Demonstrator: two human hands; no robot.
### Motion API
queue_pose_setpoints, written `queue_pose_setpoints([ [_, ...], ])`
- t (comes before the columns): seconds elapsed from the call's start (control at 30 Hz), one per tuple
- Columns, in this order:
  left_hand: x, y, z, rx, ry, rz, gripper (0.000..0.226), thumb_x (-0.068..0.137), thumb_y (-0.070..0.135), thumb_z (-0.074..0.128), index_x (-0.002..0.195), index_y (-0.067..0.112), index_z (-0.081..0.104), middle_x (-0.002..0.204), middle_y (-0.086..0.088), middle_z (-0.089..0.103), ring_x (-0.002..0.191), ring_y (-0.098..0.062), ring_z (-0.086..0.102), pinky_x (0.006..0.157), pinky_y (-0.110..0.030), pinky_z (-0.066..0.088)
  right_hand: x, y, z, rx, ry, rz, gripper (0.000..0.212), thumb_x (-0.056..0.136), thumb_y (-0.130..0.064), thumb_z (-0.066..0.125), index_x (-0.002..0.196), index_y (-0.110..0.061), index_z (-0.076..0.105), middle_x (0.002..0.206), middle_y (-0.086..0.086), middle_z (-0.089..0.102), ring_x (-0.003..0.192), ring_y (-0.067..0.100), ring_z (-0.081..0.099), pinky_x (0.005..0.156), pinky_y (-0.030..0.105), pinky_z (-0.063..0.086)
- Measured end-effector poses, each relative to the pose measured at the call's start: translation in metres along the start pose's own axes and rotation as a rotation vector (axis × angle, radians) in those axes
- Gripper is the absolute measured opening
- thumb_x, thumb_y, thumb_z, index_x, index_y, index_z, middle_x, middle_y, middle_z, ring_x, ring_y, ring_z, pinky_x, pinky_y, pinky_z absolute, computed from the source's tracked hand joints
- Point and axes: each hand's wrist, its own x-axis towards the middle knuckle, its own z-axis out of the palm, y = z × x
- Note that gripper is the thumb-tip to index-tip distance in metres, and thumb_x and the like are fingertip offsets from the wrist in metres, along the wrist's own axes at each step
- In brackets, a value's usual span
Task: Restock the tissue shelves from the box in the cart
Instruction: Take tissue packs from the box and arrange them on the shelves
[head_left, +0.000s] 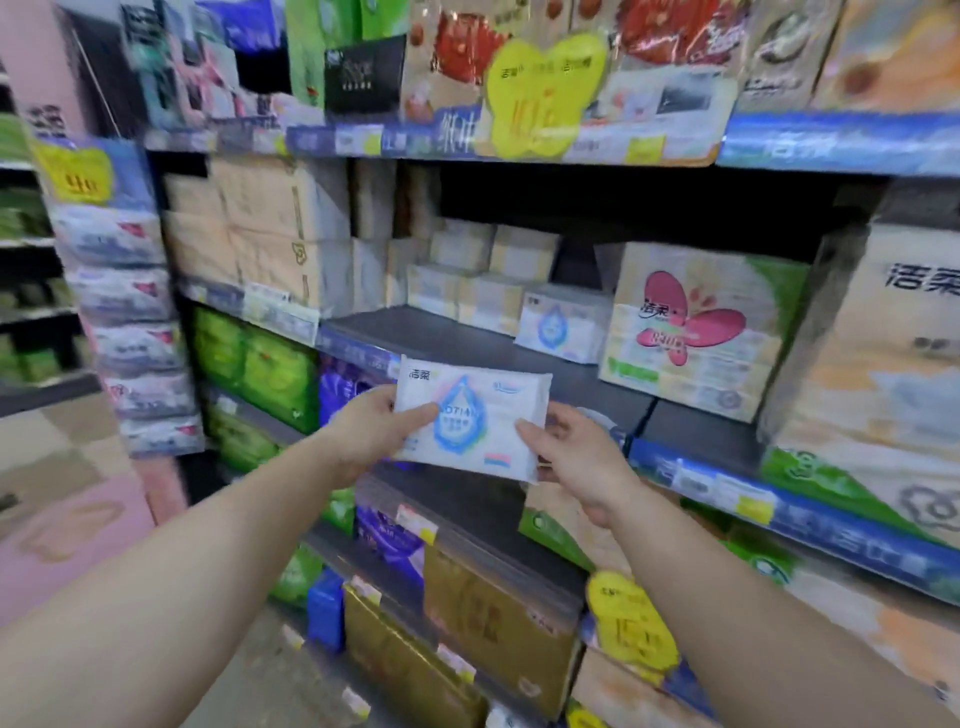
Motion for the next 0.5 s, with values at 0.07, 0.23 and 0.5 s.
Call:
queue_pose_setpoints([
  [0.07,0.035,0.014,-0.008,0.015,0.031,0.031,0.025,0.092,0.018,0.063,0.114,0.006,0.065,0.107,-0.011,0.072,0.091,-0.023,0.071,0.074,-0.035,0.059,0.037,-0.012,-0.004,-0.046,0.031,-0.04,0.016,0.091,-0.026,0.064,0.107,-0.027,0.062,0.107,-0.001,0.07,0.092,0.018,0.069,0.068,0.033,0.058],
  [0.23,0.115,0.046,-0.015,0.098,0.036,0.125,0.038,0.074,0.034,0.075,0.106,0.015,0.068,0.103,-0.004,0.074,0.095,-0.023,0.071,0.09,-0.047,0.054,0.114,-0.036,-0.021,-0.199,0.16,-0.151,0.009,0.089,-0.026,0.066,0.097,-0.03,0.062,0.094,0.004,0.072,0.08,0.021,0.067,0.075,0.044,0.055],
  [0.5,0.23,0.04,0.013,0.036,-0.038,0.216,0.013,0.087,0.019,0.068,0.094,0.028,0.062,0.109,-0.002,0.071,0.099,-0.016,0.067,0.09,-0.035,0.054,0.188,-0.024,-0.038,-0.285,0.474,-0.148,0.025,0.091,-0.018,0.06,0.113,-0.031,0.058,0.1,-0.006,0.071,0.088,0.014,0.068,0.082,0.033,0.055],
])
